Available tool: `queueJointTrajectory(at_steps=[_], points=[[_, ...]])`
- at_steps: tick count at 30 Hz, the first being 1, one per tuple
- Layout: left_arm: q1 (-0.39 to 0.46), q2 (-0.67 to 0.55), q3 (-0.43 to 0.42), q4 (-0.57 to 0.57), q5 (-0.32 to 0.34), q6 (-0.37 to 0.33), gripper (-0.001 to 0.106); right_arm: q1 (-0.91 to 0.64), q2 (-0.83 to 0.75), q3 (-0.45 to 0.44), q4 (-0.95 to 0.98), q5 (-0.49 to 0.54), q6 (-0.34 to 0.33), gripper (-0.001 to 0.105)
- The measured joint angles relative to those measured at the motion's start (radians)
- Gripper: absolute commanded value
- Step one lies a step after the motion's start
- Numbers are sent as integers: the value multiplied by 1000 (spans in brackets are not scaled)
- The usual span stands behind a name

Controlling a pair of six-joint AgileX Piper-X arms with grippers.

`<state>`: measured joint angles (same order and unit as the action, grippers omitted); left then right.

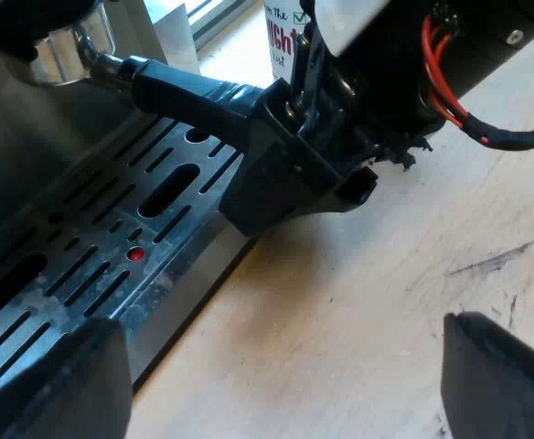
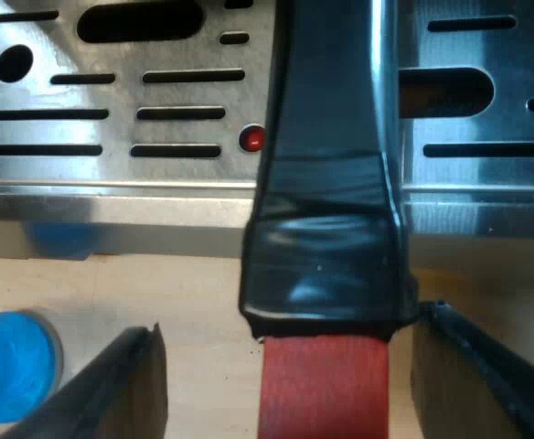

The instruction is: Grind coffee beans and then tamp

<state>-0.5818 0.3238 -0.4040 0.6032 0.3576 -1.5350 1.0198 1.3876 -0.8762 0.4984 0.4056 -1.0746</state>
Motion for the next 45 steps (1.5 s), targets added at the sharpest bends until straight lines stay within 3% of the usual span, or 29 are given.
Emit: queueJointTrajectory(at_steps=[4,9,21,38,45], points=[[0,0,0,0,0,0,71,0,0,0,0,0,0,59],[0,0,0,0,0,0,71,0,0,0,2,0,0,47],[0,0,0,0,0,0,71,-3,0,4,25,13,15,0],[0,0,0,0,0,0,71,-3,0,4,25,15,15,0],[0,0,0,0,0,0,71,31,0,4,25,81,22,0]])
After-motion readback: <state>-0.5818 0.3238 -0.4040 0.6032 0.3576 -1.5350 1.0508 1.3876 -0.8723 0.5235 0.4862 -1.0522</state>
